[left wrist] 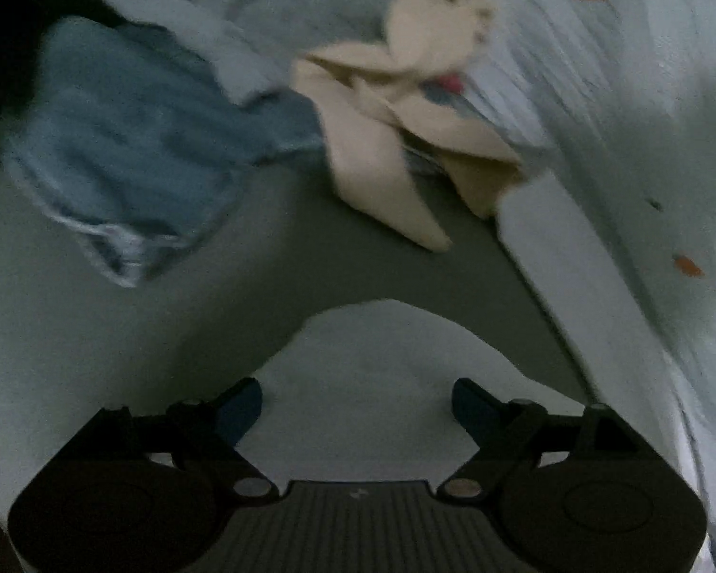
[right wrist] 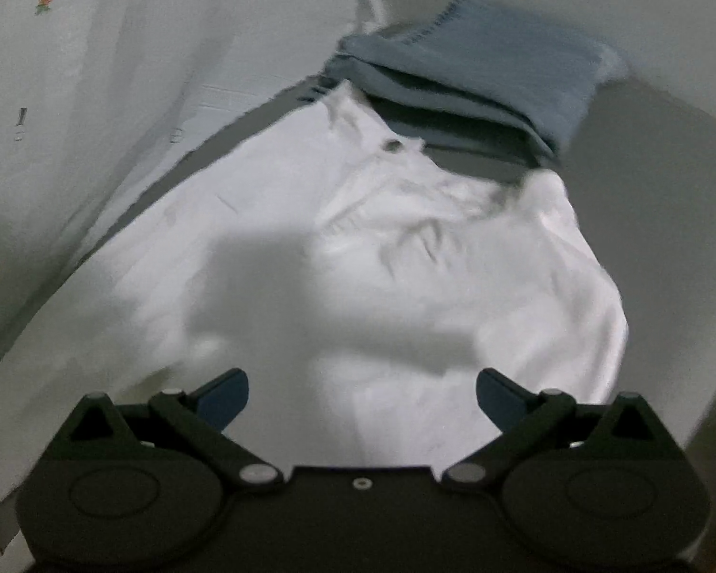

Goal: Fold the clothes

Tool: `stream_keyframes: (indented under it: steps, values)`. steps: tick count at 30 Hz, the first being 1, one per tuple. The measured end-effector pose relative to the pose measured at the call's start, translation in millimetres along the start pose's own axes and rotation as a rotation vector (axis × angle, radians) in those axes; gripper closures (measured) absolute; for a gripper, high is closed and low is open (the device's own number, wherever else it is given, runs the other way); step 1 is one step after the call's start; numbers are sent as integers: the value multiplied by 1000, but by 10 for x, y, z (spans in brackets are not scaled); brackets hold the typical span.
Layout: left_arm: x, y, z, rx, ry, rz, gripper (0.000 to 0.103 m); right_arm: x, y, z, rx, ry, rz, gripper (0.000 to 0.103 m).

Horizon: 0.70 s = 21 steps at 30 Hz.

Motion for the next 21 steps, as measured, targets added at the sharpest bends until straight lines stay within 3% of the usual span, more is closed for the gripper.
stream_keyframes:
  steps: [2,3,4,5,8,10,12,14,17,18,21]
  values:
    - [87,155,20,44,-32,69,58,-28,-36,97,26,-4,9,0]
    - [124,252,44,66,-53,106,68,-34,-60,136,39,-5,12,0]
    - [153,362,65,89,-73,143,88,-30,-102,173,44,-7,10,0]
    - [169,503,107,121,-92,180,99,-26,-145,210,48,-10,8,0]
    - [154,956,290,265,-149,289,100,-13,-273,320,60,-19,3,0]
    - [72,1188,387,410,-132,313,95,22,-360,340,45,-25,0,0]
    - [5,1217,352,474,-67,257,81,31,-454,375,29,-25,-11,0]
    - [-17,1082,218,459,-11,172,56,36,-527,411,14,-23,-26,0]
    - [21,726,-66,416,52,2,28,64,-590,466,-8,-29,-26,0]
    - [31,584,-158,392,73,-60,27,77,-601,488,-9,-34,-28,0]
    - [112,354,-268,337,30,-86,20,105,-628,552,-8,-49,-32,0]
Point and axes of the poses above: each gripper's, at about its wrist camera, not at the fingertips, and x roughly the way its jaws point, y to its right, z to its underside, the point moved 8 cm from there along x, roughly the way its jaws point, and after that the axes turned 3 degrees about -x, right-handed, at the moved point
